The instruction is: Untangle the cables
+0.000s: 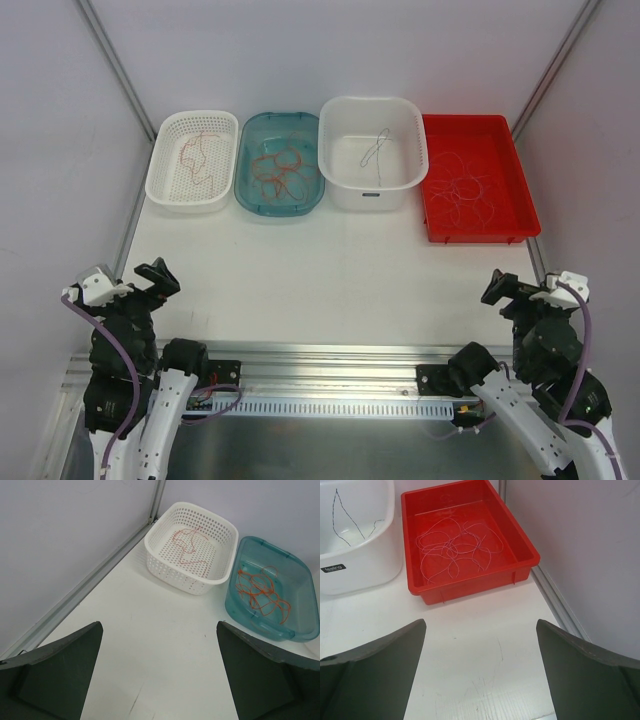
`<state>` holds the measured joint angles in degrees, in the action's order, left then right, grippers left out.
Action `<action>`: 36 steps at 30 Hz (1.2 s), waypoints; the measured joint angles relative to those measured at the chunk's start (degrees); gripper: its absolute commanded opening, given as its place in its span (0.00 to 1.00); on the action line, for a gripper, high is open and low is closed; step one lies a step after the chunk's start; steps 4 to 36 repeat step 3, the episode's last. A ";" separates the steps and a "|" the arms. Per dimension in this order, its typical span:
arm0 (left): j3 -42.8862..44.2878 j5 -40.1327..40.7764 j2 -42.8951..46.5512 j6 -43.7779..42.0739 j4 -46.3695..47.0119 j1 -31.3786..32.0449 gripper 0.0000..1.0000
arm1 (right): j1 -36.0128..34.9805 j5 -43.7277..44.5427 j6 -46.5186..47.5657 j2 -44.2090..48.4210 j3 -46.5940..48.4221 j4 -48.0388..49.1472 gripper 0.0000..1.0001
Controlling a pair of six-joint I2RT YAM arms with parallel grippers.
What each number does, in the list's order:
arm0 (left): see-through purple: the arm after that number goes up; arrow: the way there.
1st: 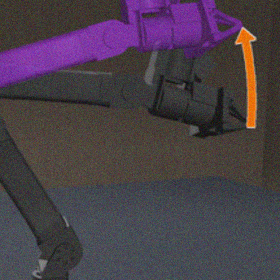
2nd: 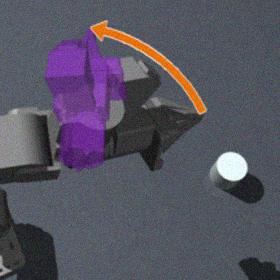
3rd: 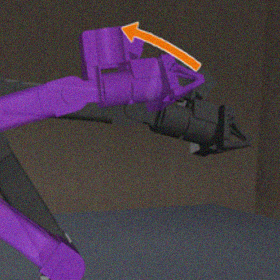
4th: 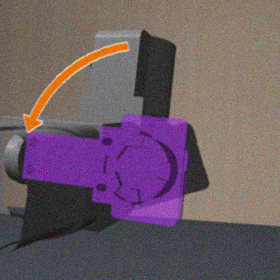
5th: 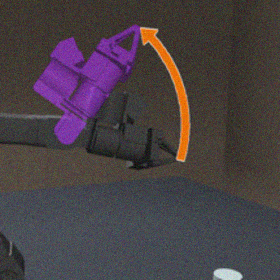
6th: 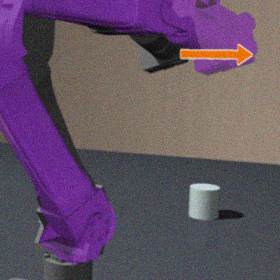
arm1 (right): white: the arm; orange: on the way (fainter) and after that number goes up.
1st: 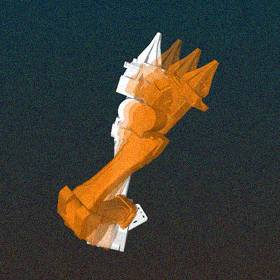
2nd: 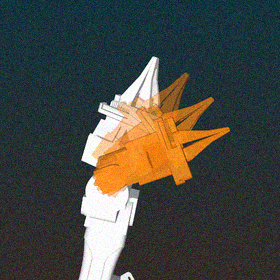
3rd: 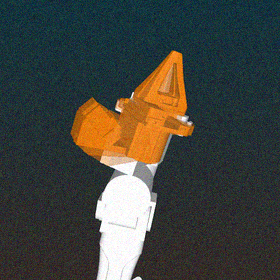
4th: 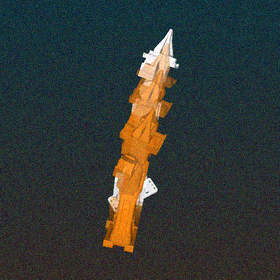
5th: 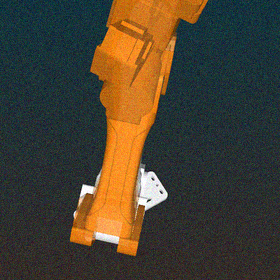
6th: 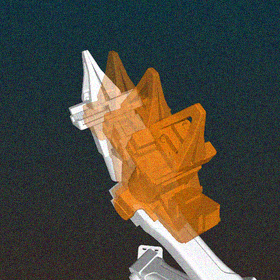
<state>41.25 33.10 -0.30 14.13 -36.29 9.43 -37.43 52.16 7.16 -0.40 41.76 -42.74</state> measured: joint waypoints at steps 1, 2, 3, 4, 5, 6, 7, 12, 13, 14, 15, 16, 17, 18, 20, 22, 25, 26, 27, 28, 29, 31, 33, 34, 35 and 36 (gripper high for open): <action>-0.02 0.00 0.00 0.00 0.00 0.00 0.99 | 0.00 -0.07 0.00 0.00 0.00 0.00 0.98; -0.02 -0.02 0.00 0.00 0.00 0.00 0.99 | 0.00 -0.11 0.00 0.00 0.00 0.02 0.97; -0.04 -0.02 0.00 0.00 0.00 0.00 0.99 | 0.00 -0.13 0.00 0.00 0.00 0.00 0.97; -0.04 -0.02 0.00 0.00 0.00 0.00 0.99 | 0.00 -0.13 0.00 0.00 0.00 0.00 0.97; -0.04 -0.02 0.00 0.00 0.00 0.00 0.99 | 0.00 -0.13 0.00 0.00 0.00 0.00 0.97; -0.04 -0.02 0.00 0.00 0.00 0.00 0.99 | 0.00 -0.13 0.00 0.00 0.00 0.00 0.97; -0.04 -0.02 0.00 0.00 0.00 0.00 0.99 | 0.00 -0.13 0.00 0.00 0.00 0.00 0.97; -0.04 -0.02 0.00 0.00 0.00 0.00 0.99 | 0.00 -0.13 0.00 0.00 0.00 0.00 0.97; -0.04 -0.02 0.00 0.00 0.00 0.00 0.99 | 0.00 -0.13 0.00 0.00 0.00 0.00 0.97; -0.04 -0.02 0.00 0.00 0.00 0.00 0.99 | 0.00 -0.13 0.00 0.00 0.00 0.00 0.97; -0.04 -0.02 0.00 0.00 0.00 0.00 0.99 | 0.00 -0.13 0.00 0.00 0.00 0.00 0.97; -0.04 -0.02 0.00 0.00 0.00 0.00 0.99 | 0.00 -0.13 0.00 0.00 0.00 0.00 0.97; -0.04 -0.02 0.00 0.00 0.00 0.00 0.99 | 0.00 -0.13 0.00 0.00 0.00 0.00 0.97; -0.04 -0.02 0.00 0.00 0.00 0.00 0.99 | 0.00 -0.13 0.00 0.00 0.00 0.00 0.97; -0.04 -0.02 0.00 0.00 0.00 0.00 0.99 | 0.00 -0.13 0.00 0.00 0.00 0.00 0.97; -0.04 -0.02 0.00 0.00 0.00 0.00 0.99 | 0.00 -0.13 0.00 0.00 0.00 0.00 0.97; -0.04 -0.02 0.00 0.00 0.00 0.00 0.99 | 0.00 -0.13 0.00 0.00 0.00 0.00 0.97; -0.04 -0.02 0.00 0.00 0.00 0.00 0.99 | 0.00 -0.13 0.00 0.00 0.00 0.00 0.97; -0.04 -0.02 0.00 0.00 0.00 0.00 0.99 | 0.00 -0.13 0.00 0.00 0.00 0.00 0.97; -0.04 -0.02 0.00 0.00 0.00 0.00 0.99 | 0.00 -0.13 0.00 0.00 0.00 0.00 0.97; -0.04 -0.02 0.00 0.00 0.00 0.00 0.99 | 0.00 -0.13 0.00 0.00 0.00 0.00 0.97; -0.04 -0.02 0.00 0.00 0.00 0.00 0.99 | 0.00 -0.13 0.00 0.00 0.00 0.00 0.97; -0.04 -0.02 0.00 0.00 0.00 0.00 0.99 | 0.00 -0.13 0.00 0.00 0.00 0.00 0.97; -0.04 -0.02 0.00 0.00 0.00 0.00 0.99 | 0.00 -0.13 0.00 0.00 0.00 0.00 0.97; -0.04 -0.02 0.00 0.00 0.00 0.00 0.99 | 0.00 -0.13 0.00 0.00 0.00 0.00 0.97; -0.04 -0.02 0.00 0.00 0.00 0.00 0.99 | 0.00 -0.13 0.00 0.00 0.00 0.00 0.97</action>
